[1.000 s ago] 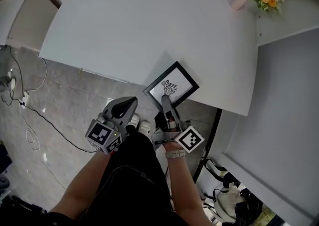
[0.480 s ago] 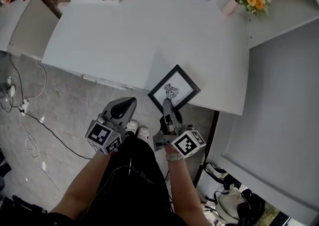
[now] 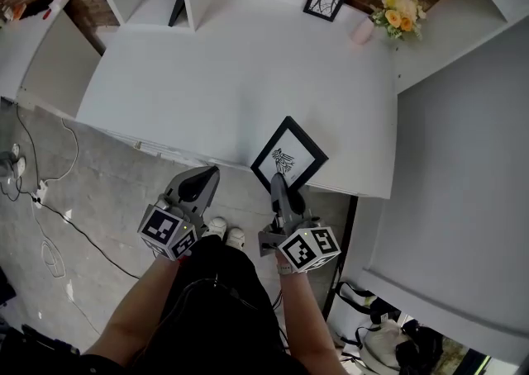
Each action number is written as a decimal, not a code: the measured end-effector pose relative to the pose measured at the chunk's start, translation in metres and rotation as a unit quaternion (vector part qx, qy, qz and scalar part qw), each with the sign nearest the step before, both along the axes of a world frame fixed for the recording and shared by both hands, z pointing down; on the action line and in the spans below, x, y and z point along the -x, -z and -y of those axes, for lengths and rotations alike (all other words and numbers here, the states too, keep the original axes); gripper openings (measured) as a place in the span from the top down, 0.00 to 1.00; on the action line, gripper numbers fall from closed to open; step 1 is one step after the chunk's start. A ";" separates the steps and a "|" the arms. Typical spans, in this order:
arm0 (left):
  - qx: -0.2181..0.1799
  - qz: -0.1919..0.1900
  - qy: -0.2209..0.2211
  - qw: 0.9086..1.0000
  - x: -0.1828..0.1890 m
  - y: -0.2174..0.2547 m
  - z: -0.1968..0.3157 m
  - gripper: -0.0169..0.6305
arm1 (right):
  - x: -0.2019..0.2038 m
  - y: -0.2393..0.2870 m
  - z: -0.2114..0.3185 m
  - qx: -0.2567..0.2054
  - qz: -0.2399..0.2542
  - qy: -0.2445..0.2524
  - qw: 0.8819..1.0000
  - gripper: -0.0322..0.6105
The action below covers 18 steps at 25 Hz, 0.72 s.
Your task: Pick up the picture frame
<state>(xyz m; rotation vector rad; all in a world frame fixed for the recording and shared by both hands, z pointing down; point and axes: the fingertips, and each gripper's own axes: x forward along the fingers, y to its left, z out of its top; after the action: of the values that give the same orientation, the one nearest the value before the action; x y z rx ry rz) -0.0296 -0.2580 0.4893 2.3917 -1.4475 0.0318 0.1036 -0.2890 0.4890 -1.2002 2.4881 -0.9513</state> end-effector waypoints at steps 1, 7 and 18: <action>-0.003 0.000 0.001 1.000 0.001 0.004 0.001 0.97 | -0.001 0.003 0.000 -0.006 -0.006 0.000 1.000 0.93; -0.019 0.002 0.001 1.000 0.006 0.022 0.007 0.97 | -0.007 0.026 0.002 -0.040 -0.038 -0.008 0.998 0.93; -0.050 0.009 0.016 0.999 0.026 0.053 0.014 0.97 | -0.027 0.058 0.004 -0.092 -0.084 -0.029 0.992 0.93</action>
<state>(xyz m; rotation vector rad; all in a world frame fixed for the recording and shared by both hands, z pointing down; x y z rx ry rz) -0.0559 -0.2722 0.4366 2.4515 -1.5294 -0.0270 0.1310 -0.2926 0.4310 -1.3324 2.5856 -0.6131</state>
